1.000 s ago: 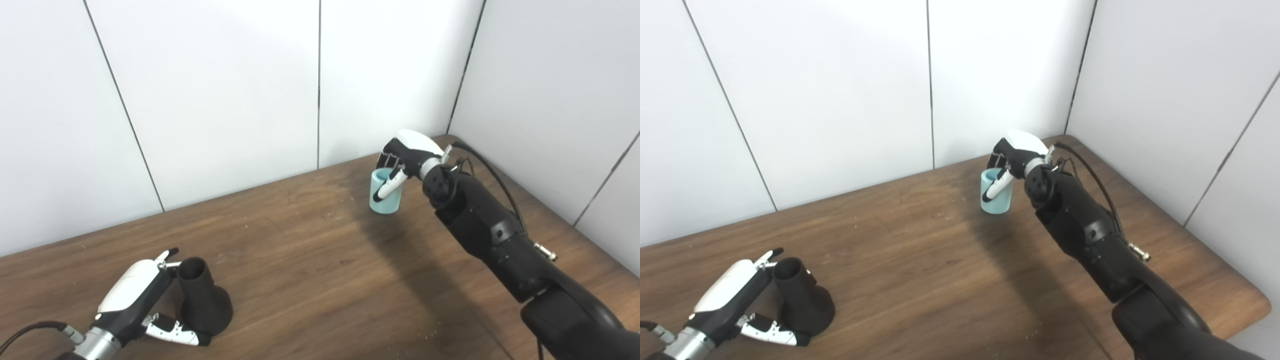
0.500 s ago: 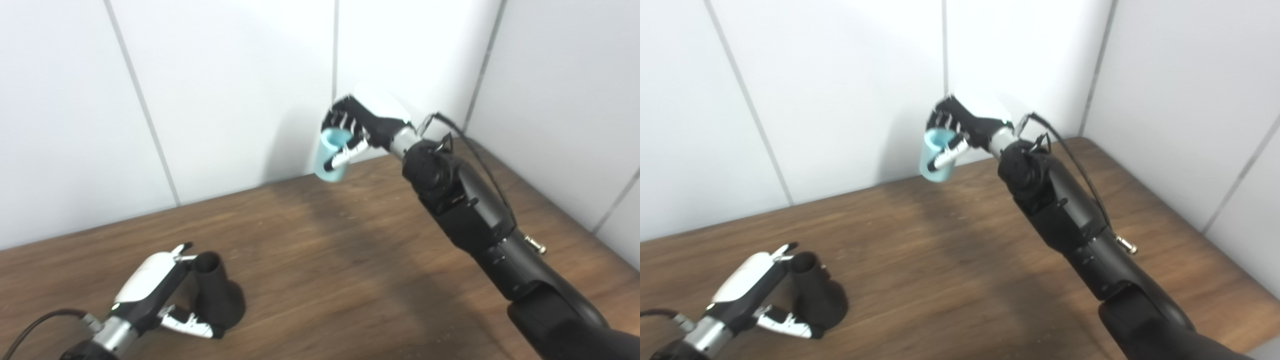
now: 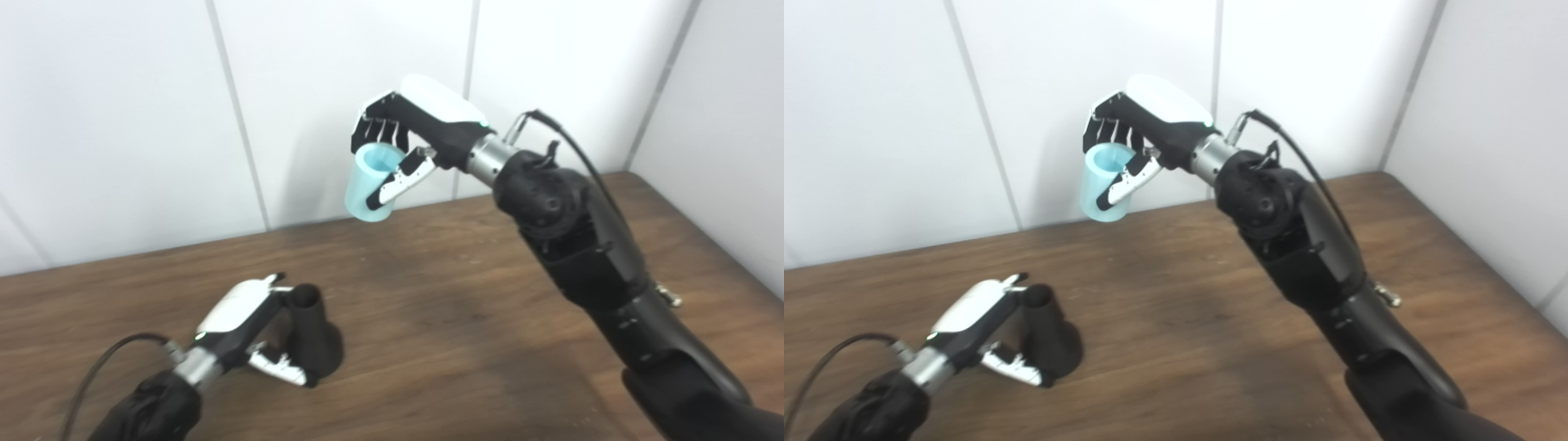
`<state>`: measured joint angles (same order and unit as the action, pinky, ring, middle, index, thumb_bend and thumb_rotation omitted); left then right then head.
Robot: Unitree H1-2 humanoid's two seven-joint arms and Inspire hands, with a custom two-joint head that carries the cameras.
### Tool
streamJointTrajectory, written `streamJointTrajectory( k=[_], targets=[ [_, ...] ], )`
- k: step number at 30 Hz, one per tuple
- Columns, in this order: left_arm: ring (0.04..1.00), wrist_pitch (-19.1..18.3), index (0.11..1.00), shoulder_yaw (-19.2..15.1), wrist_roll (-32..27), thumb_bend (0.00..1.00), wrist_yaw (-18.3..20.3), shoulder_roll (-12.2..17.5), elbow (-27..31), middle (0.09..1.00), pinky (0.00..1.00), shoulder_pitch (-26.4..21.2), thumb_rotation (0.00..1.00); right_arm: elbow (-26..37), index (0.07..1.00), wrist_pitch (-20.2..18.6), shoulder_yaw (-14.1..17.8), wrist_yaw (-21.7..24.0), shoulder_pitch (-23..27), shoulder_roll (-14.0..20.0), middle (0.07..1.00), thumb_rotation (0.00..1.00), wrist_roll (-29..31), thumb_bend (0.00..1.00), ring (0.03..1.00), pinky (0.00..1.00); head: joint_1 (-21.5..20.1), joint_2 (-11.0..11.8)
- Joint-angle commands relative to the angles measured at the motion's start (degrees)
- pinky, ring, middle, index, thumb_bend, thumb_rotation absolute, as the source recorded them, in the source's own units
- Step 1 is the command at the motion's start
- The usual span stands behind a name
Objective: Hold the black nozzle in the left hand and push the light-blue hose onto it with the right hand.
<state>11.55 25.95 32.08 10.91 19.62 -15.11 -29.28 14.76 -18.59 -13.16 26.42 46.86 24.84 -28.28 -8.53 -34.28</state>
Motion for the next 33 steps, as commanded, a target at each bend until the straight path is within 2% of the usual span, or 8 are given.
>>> streamJointTrajectory(
  k=[1,13,23,33],
  targets=[
    [0.630,-1.42,0.491,2.26,3.34,0.53,2.42,-0.96,-0.21,0.472,1.00,0.39,0.00,1.73,0.499,1.50,0.23,0.39,3.24,0.04,0.485,0.00,1.03,0.50,0.449,0.35,0.35,-0.08],
    [0.624,-6.01,0.492,3.69,5.29,0.53,3.26,-2.95,1.62,0.469,1.00,-0.32,0.00,1.46,0.506,5.04,-1.61,2.13,3.11,-1.07,0.484,0.00,1.66,0.50,0.445,0.35,6.14,-1.46],
    [0.633,-7.03,0.490,3.98,5.83,0.53,3.29,-3.64,1.80,0.474,1.00,-0.80,0.00,1.36,0.500,5.23,-3.41,3.75,1.95,-1.49,0.491,0.00,0.93,0.50,0.449,0.35,8.41,-2.38],
    [0.624,-8.86,0.500,4.19,5.63,0.53,4.16,-3.96,2.86,0.455,1.00,-0.81,0.00,1.68,0.511,4.60,-6.19,5.49,-0.87,-2.31,0.494,0.00,-0.60,0.50,0.442,0.34,8.40,-2.74]
  ],
)
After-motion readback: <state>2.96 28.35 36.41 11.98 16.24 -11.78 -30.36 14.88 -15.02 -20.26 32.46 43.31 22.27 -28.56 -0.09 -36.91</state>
